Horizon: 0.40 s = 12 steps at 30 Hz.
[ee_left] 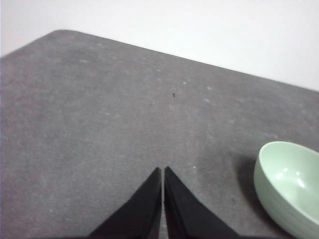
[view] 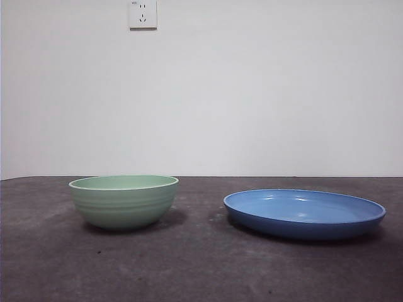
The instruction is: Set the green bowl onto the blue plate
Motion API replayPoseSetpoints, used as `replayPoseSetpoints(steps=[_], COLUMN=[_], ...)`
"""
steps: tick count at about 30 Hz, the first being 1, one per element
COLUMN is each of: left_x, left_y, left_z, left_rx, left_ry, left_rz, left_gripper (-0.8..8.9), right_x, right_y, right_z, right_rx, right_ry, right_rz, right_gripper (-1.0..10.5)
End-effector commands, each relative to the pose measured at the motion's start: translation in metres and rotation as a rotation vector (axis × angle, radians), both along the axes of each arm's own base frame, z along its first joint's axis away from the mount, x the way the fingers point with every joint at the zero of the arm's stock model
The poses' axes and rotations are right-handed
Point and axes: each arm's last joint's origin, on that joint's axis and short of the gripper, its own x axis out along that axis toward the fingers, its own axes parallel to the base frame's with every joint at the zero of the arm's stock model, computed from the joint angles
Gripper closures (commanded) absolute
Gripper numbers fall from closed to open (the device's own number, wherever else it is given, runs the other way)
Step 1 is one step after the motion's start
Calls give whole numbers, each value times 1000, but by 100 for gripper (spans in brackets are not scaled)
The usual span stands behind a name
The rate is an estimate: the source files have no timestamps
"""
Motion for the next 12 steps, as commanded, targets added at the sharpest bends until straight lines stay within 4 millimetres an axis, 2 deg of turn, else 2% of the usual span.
replayPoseSetpoints(steps=[1,8,12], left_x=[1,-1,-5], left_y=[0,0,-1], left_z=[-7,6,26], left_rx=[-94,-210,-228], left_ry=[28,1,-43], left_rz=[19,29,1], left_gripper=[805,805,804], right_x=[0,0,-4], right_y=[0,0,0], right_z=[0,7,27], right_rx=[62,162,193], right_ry=[2,-33,-87], right_rz=[-8,-13,-25], right_gripper=[940,940,940])
